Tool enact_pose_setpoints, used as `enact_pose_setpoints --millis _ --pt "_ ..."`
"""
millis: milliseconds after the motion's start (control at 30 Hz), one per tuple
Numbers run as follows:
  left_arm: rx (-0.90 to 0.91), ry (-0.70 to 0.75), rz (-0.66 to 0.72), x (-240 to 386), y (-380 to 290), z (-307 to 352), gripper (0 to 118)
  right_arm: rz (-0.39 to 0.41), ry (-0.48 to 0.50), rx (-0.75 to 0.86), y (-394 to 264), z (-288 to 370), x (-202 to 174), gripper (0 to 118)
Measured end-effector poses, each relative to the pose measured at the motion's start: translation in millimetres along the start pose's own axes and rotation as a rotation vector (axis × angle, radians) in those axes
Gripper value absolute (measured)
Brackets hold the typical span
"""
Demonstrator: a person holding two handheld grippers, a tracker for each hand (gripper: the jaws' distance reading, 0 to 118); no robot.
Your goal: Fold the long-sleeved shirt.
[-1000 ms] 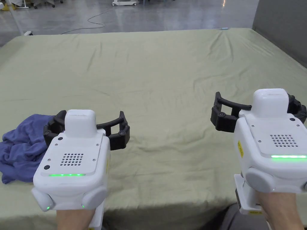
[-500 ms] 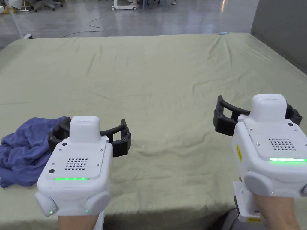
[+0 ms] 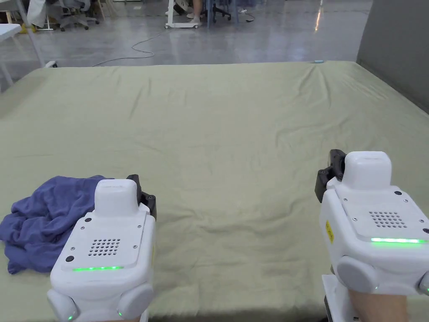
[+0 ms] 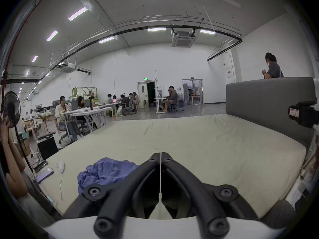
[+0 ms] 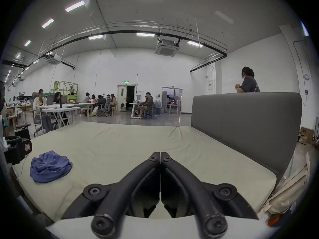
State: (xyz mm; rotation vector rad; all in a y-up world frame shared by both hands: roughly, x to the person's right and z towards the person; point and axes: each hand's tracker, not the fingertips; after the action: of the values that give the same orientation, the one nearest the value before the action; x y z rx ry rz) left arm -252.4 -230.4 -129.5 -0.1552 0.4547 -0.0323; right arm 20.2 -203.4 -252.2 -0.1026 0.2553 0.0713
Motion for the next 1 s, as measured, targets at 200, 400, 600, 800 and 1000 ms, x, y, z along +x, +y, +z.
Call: enact_pose_setpoints --millis 200,400,600,800,1000 --pt "0.009 0.146 -0.004 -50 1 22 0 -0.003 0.18 0.044 7 -4 -71 0" --pt "-0.044 0.332 0.076 -113 -9 43 0 0.017 0.326 0.047 4 -5 -129 0" --pt "-0.194 0.301 0.072 -130 -3 18 7 0.027 0.364 0.011 -4 -10 -150 0" --pt "-0.537 0.15 0.385 -188 -23 -102 118 0.022 0.364 -0.026 -12 -18 -156 0" --pt "-0.759 0.146 0.221 -207 -70 -200 118 0.053 0.338 -0.064 -22 -40 -167 0"
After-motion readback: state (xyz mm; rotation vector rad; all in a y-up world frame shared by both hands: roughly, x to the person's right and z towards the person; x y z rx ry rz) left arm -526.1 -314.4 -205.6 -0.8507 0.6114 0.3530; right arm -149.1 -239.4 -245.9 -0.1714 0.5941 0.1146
